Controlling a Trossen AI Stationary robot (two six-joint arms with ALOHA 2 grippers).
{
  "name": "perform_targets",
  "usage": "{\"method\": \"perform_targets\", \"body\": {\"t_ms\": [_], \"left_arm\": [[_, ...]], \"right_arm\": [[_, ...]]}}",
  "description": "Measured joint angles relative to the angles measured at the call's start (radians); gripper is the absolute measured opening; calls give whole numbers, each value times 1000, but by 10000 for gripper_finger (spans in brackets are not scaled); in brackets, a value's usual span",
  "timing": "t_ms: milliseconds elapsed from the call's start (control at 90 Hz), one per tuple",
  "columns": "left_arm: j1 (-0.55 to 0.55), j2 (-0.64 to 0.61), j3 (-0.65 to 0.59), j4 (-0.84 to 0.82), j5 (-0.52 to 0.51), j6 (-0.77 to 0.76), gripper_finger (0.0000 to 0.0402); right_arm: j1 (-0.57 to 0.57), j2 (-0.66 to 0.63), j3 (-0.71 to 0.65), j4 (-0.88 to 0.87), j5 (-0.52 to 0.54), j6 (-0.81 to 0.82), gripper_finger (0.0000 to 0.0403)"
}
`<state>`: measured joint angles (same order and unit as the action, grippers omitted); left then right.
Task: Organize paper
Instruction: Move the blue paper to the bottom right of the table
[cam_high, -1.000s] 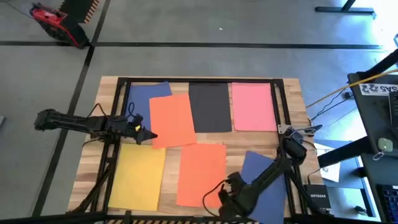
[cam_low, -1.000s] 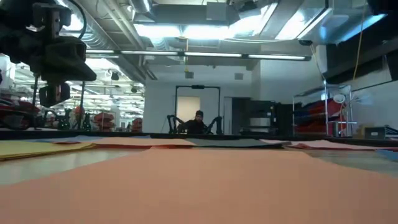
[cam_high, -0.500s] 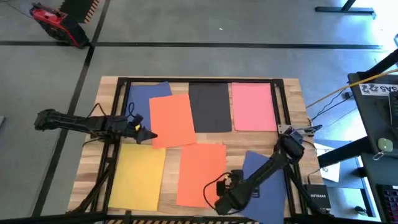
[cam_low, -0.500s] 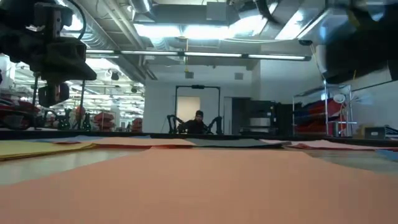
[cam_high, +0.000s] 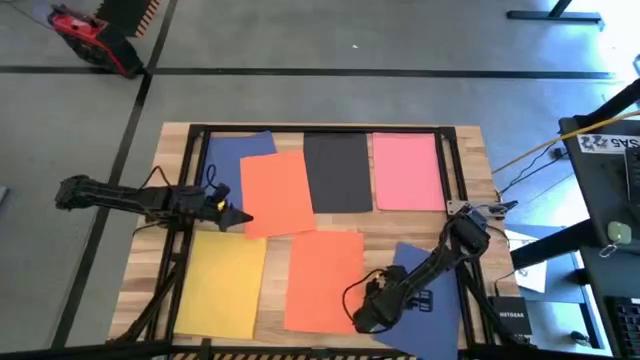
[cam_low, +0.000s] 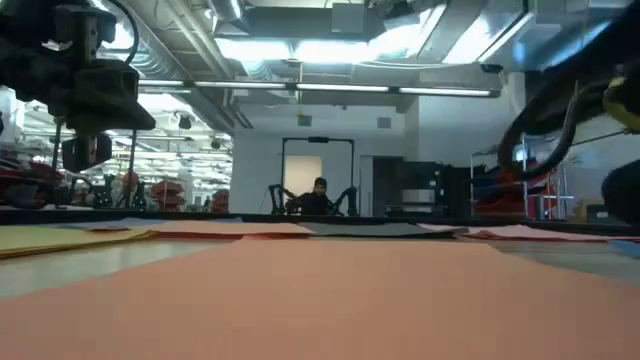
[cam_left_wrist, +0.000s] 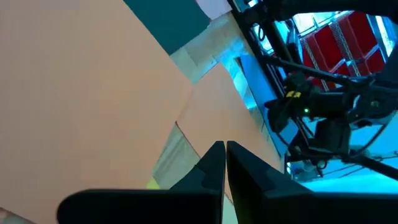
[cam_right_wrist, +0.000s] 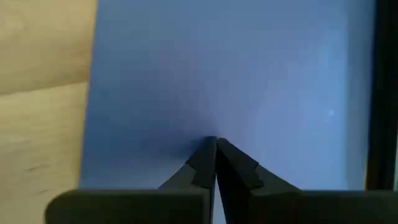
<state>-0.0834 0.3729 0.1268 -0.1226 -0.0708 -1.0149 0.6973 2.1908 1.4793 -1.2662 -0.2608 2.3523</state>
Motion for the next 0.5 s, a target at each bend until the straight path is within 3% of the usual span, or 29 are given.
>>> {"method": "perform_targets", "body": {"t_ms": [500], "left_arm": [[1, 0, 0, -2, -1, 4, 0]], "right_arm": [[-10, -4, 1, 3, 178, -194, 0]]}}
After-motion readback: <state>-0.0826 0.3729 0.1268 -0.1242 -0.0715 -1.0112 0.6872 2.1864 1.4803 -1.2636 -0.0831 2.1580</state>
